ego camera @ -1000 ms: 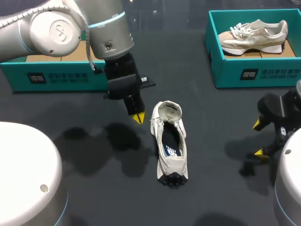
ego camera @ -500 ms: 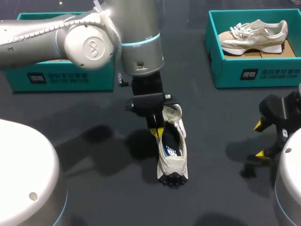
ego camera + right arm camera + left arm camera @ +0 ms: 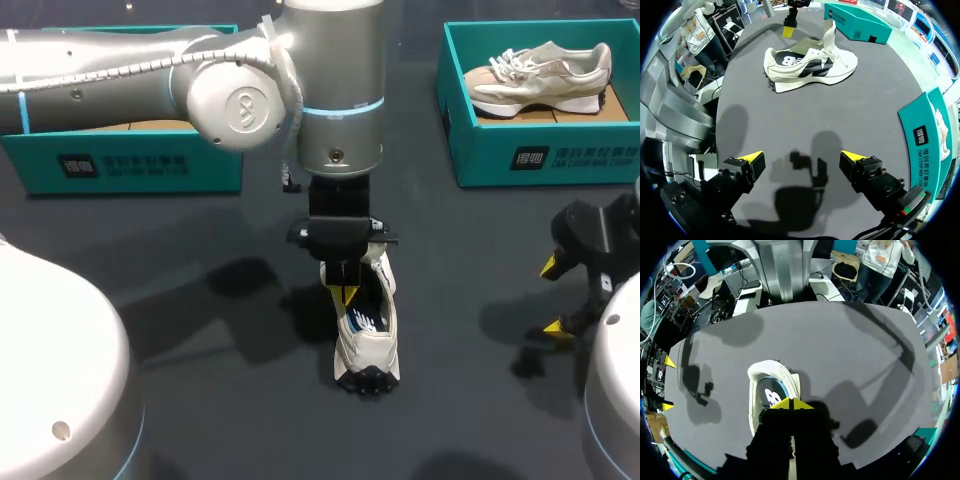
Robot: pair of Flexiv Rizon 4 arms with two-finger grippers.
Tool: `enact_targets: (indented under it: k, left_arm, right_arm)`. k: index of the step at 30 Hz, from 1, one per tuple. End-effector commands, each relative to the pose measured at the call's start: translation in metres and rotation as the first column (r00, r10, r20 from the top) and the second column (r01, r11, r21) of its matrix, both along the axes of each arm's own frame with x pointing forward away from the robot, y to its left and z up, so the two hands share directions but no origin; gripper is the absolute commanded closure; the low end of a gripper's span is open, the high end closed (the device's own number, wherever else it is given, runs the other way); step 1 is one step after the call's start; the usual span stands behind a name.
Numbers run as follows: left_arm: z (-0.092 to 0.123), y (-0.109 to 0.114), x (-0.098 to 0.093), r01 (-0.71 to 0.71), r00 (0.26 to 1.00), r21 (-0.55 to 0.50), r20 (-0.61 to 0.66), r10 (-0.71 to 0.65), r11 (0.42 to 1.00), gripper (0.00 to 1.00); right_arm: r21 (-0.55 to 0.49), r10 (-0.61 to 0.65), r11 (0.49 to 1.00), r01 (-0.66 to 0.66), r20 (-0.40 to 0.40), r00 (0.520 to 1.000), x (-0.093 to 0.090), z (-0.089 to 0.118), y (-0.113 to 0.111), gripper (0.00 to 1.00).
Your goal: Take the shoe out of the shoebox, open the shoe tongue, remove and reinsert the insole, then place the shoe into the shoebox
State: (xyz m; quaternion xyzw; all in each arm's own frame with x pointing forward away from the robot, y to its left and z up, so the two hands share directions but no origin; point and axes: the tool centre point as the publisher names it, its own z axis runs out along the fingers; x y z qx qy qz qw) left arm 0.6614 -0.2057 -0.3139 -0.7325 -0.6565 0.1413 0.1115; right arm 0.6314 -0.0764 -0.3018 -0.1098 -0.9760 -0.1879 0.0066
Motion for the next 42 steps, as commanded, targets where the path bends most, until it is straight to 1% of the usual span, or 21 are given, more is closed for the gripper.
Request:
enact_targets:
  k: [1, 9, 18, 22, 26, 30, 34, 35, 37, 40, 42]
  left_arm:
    - [-0.014, -0.011, 0.002, 0.028, 1.000, 0.067, 0.000, -0.028, 0.997, 1.00]
    - [-0.031, -0.015, -0.005, 0.070, 0.997, 0.112, 0.007, -0.071, 0.991, 1.00]
    - [-0.047, -0.011, -0.010, 0.146, 0.988, 0.165, 0.028, -0.153, 0.975, 1.00]
    - [-0.060, -0.011, -0.010, 0.139, 0.989, 0.173, 0.021, -0.144, 0.975, 1.00]
    - [-0.066, -0.011, -0.009, 0.127, 0.991, 0.164, 0.010, -0.130, 0.978, 1.00]
    - [-0.067, -0.011, -0.008, 0.124, 0.992, 0.137, 0.003, -0.125, 0.983, 1.00]
    - [-0.048, -0.009, -0.010, 0.120, 0.992, 0.076, 0.018, -0.122, 0.990, 1.00]
    - [-0.046, -0.008, -0.011, 0.126, 0.991, 0.073, 0.026, -0.128, 0.989, 1.00]
    - [-0.051, -0.009, -0.015, 0.130, 0.990, 0.084, 0.037, -0.134, 0.988, 1.00]
    - [-0.071, -0.012, -0.016, 0.123, 0.990, 0.121, 0.048, -0.130, 0.985, 1.00]
    - [-0.082, -0.012, -0.014, 0.122, 0.991, 0.127, 0.043, -0.129, 0.984, 1.00]
  right_arm:
    - [-0.002, 0.000, 1.000, 0.000, 0.002, 1.000, -0.001, 0.000, 0.000, 0.00]
    - [-0.002, 0.000, 1.000, 0.000, 0.002, 1.000, -0.001, 0.000, 0.000, 0.00]
    - [-0.002, 0.000, 1.000, 0.000, 0.002, 1.000, -0.001, 0.000, 0.000, 0.00]
    - [-0.002, 0.000, 1.000, 0.000, 0.002, 1.000, -0.001, 0.000, 0.000, 0.00]
    - [-0.002, 0.000, 1.000, 0.000, 0.002, 1.000, -0.001, 0.000, 0.000, 0.00]
    - [-0.002, 0.000, 1.000, 0.000, 0.002, 1.000, -0.001, 0.000, 0.000, 0.00]
    - [-0.002, 0.000, 1.000, 0.000, 0.002, 1.000, -0.001, 0.000, 0.000, 0.00]
    - [-0.002, 0.000, 1.000, 0.000, 0.002, 1.000, -0.001, 0.000, 0.000, 0.00]
    - [-0.002, 0.000, 1.000, 0.000, 0.002, 1.000, -0.001, 0.000, 0.000, 0.00]
    - [-0.002, 0.000, 1.000, 0.000, 0.002, 1.000, -0.001, 0.000, 0.000, 0.00]
    - [-0.002, 0.000, 1.000, 0.000, 0.002, 1.000, -0.001, 0.000, 0.000, 0.00]
